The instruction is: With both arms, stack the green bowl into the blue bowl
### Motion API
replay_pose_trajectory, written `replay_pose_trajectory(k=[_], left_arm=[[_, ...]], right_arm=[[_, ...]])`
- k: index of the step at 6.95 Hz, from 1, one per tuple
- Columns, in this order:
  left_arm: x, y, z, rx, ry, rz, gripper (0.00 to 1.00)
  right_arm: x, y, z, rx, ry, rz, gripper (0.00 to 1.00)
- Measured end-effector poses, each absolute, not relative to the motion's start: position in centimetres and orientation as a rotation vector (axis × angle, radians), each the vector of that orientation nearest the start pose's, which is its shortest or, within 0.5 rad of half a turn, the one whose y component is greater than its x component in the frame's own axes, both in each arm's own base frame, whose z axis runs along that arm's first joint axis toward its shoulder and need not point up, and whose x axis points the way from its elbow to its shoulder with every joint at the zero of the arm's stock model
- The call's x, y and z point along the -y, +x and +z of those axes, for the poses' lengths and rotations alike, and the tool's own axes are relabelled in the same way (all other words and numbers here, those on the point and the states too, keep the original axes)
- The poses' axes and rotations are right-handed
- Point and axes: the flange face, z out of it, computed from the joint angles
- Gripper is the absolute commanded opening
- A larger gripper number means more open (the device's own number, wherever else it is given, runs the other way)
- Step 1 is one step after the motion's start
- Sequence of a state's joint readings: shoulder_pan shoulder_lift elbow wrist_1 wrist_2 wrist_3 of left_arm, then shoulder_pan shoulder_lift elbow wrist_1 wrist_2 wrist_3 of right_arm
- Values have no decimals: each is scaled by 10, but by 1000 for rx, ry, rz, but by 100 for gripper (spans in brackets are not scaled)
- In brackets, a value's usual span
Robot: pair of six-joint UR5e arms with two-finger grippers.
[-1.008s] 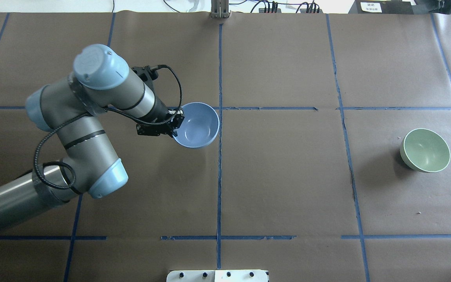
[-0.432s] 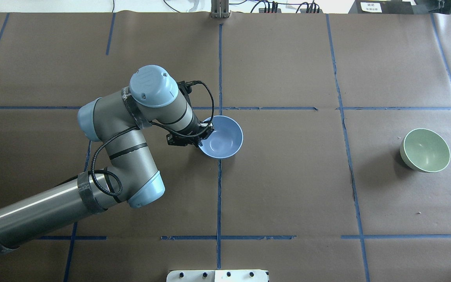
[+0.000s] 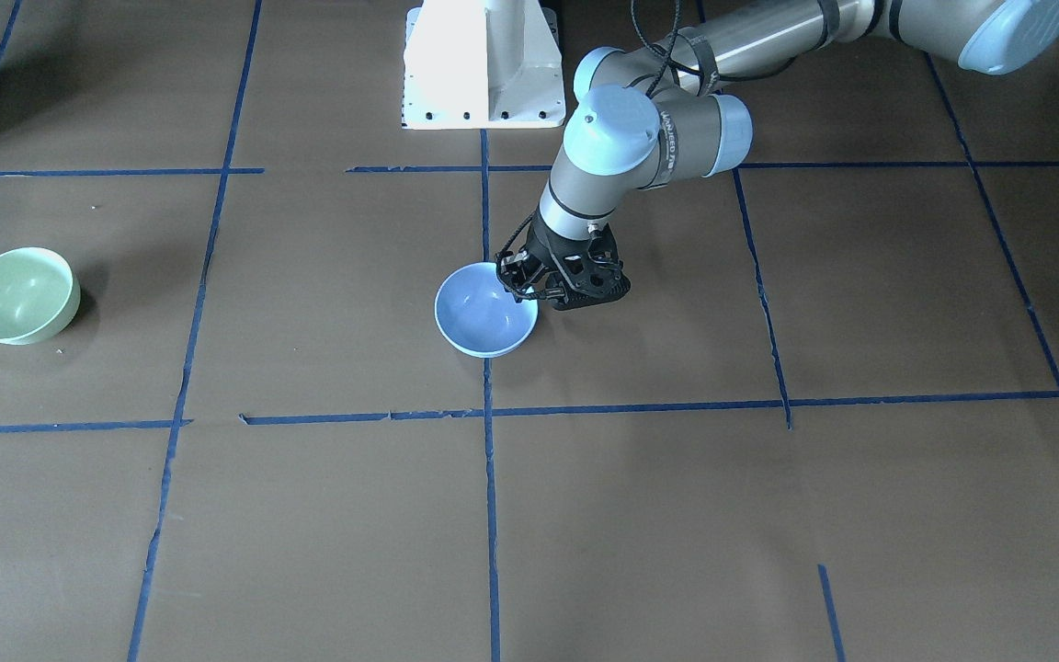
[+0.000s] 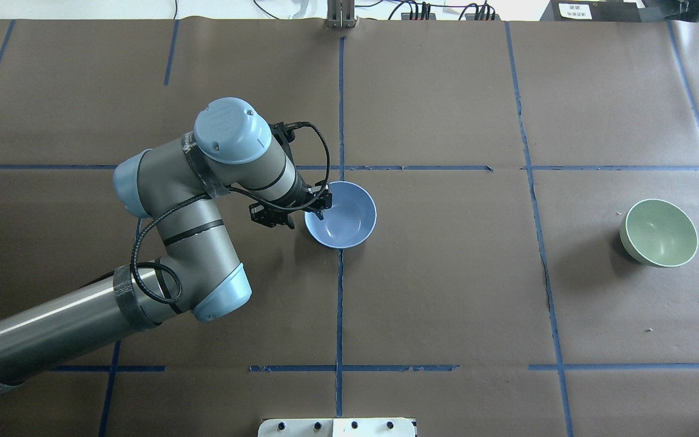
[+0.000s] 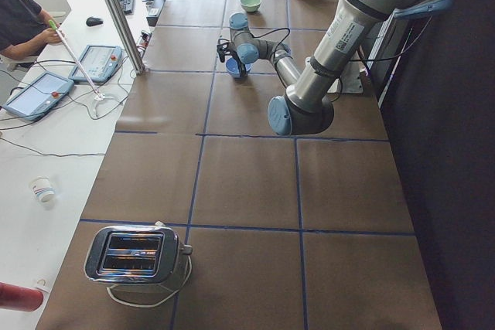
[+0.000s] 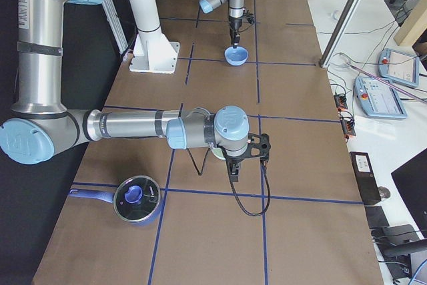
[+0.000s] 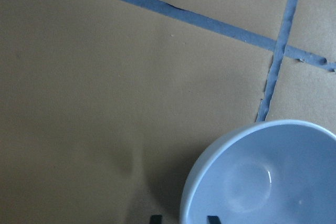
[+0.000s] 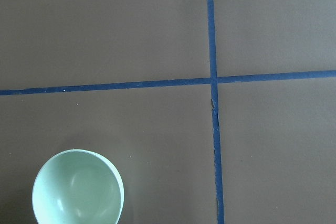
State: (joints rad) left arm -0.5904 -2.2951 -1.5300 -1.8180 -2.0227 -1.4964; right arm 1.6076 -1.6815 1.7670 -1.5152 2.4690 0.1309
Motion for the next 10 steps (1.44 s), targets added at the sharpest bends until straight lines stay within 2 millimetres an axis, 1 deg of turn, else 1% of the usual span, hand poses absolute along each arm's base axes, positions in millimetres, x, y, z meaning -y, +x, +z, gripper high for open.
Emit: replay_pose_trajectory(k=[1,2,3,4,6,7,8,9,10], left_arm=[[482,521,196,-994,-91,-262,100],[485,488,182,-964,-80,-246,100],[483,451,173,-928,-63,-225,100],[475,416,175,-905,-44,-201,100],[462,356,199,-898,-20,-141,100],[459,331,209,-893,-4,-119,100],[460,317,216,-888,9,-104,100],[461,310,220,-883,17,-97,100],[462,307,222,-882,20,-96,100]], right_arm=[[447,72,600,900,92,92,100],[442,69,604,899,97,96,100],[434,58,610,906,101,116,100],[427,40,612,921,106,146,100],[421,-5,624,950,101,184,100],[419,-33,633,951,100,196,100],[416,-59,642,956,101,205,100],[411,-83,649,963,96,203,100],[407,-101,653,963,89,193,100]])
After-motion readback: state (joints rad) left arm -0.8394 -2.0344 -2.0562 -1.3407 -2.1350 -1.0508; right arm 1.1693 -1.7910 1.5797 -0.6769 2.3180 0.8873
